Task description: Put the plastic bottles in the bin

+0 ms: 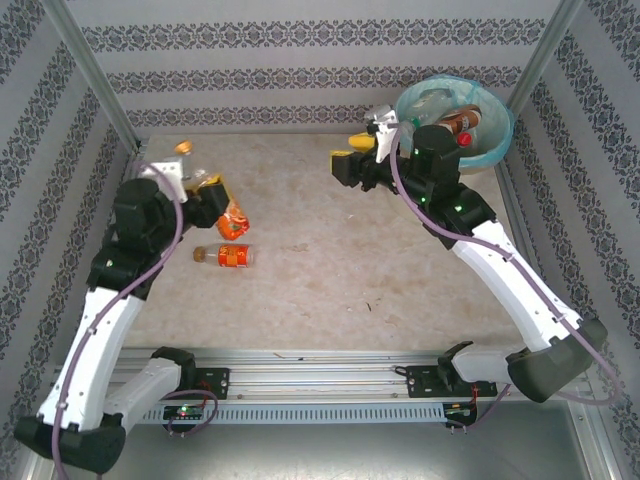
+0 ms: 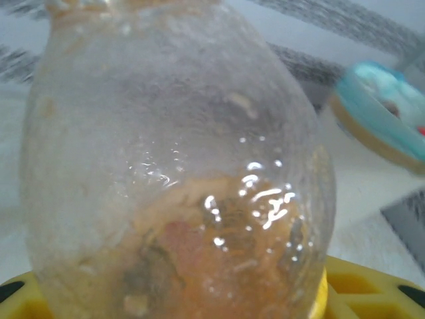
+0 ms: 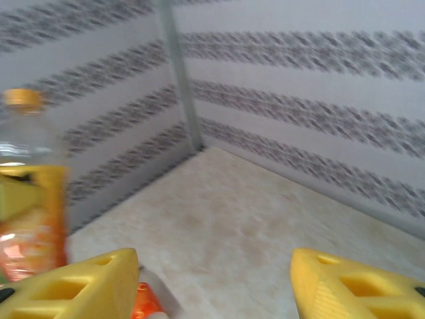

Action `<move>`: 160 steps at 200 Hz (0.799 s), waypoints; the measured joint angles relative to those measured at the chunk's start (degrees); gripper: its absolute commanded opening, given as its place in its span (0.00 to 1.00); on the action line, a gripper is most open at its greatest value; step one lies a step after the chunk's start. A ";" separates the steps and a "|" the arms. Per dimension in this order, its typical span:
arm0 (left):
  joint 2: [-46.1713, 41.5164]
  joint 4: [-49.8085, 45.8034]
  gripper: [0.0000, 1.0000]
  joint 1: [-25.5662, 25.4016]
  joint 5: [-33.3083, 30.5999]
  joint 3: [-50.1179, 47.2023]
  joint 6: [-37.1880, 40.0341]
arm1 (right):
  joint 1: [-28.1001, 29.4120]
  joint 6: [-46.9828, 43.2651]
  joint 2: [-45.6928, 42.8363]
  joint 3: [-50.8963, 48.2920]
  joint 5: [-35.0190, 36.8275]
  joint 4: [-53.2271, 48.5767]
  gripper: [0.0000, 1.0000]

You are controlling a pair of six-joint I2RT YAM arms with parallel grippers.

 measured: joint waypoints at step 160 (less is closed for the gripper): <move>0.98 1.36 0.52 -13.92 25.46 1.90 38.36 | 14.23 -13.40 2.14 6.54 -12.68 -2.62 0.63</move>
